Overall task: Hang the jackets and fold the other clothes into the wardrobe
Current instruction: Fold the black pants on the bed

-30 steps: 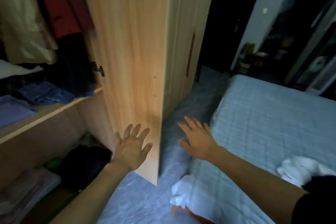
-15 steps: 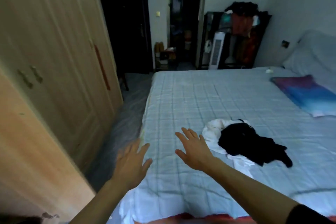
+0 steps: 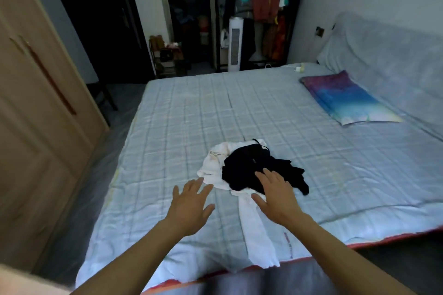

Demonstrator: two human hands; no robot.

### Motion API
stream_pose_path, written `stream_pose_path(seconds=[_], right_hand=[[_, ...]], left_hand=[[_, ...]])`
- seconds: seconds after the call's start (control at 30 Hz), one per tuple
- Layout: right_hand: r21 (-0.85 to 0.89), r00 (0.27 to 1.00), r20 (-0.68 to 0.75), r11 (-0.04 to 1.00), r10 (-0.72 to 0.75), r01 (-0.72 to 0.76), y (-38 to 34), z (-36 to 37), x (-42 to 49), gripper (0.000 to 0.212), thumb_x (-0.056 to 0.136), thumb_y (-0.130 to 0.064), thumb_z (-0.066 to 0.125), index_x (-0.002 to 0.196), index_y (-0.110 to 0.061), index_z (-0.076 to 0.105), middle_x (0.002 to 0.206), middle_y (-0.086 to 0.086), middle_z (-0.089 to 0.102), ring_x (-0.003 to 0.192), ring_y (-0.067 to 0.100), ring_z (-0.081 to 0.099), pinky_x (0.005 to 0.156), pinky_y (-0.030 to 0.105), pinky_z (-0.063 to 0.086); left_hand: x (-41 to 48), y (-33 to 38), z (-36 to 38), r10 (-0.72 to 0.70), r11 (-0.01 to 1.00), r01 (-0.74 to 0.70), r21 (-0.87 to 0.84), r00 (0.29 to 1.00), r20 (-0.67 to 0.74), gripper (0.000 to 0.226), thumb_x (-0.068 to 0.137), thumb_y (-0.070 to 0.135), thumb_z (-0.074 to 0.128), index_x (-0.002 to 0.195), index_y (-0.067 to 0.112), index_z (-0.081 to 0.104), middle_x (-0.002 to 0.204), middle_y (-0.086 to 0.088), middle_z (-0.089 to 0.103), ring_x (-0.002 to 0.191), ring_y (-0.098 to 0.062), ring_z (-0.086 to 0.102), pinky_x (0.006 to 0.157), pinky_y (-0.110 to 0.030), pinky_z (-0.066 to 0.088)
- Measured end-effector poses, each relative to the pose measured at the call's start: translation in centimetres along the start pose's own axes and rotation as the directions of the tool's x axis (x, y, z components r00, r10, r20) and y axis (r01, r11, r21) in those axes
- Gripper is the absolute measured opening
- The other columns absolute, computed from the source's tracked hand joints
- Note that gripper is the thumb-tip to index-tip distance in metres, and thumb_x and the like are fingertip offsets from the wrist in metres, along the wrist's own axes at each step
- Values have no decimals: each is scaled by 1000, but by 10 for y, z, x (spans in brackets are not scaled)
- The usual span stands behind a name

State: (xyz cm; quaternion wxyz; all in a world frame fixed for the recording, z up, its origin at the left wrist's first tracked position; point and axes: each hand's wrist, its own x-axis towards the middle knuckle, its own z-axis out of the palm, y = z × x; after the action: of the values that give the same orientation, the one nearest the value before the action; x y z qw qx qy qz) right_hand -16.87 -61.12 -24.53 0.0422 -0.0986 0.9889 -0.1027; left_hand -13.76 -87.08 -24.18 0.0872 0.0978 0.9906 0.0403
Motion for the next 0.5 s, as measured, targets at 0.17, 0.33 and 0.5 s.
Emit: stream_pose_path(seconds=[0.17,0.33,0.5], right_hand=[[115,987,-22,982,156,-153,66,-6,2,67,100,-50,44,156,-20,21,164,5,17,150,27,17,117,48,25],[133,977,5,968,215,-214,104,-9,26,68,98,-49,47,155,-21,22,162,4,21,148,26,21,115,46,30],[118,967,3,960,254,-253,128,-10,78,64,97,-45,49,150,-18,28,153,2,36,138,25,34,107,43,39]], left_hand=[[60,31,6,68,997,-69,22,997,19,62,102,53,35,156,30,18,166,0,10,151,-23,12,119,-57,14],[117,41,28,76,996,-79,35,994,80,60,100,52,38,154,29,23,164,-2,16,149,-25,18,117,-55,20],[199,44,31,117,993,-114,-36,989,87,57,100,47,41,152,27,27,163,-4,18,148,-27,20,116,-53,23]])
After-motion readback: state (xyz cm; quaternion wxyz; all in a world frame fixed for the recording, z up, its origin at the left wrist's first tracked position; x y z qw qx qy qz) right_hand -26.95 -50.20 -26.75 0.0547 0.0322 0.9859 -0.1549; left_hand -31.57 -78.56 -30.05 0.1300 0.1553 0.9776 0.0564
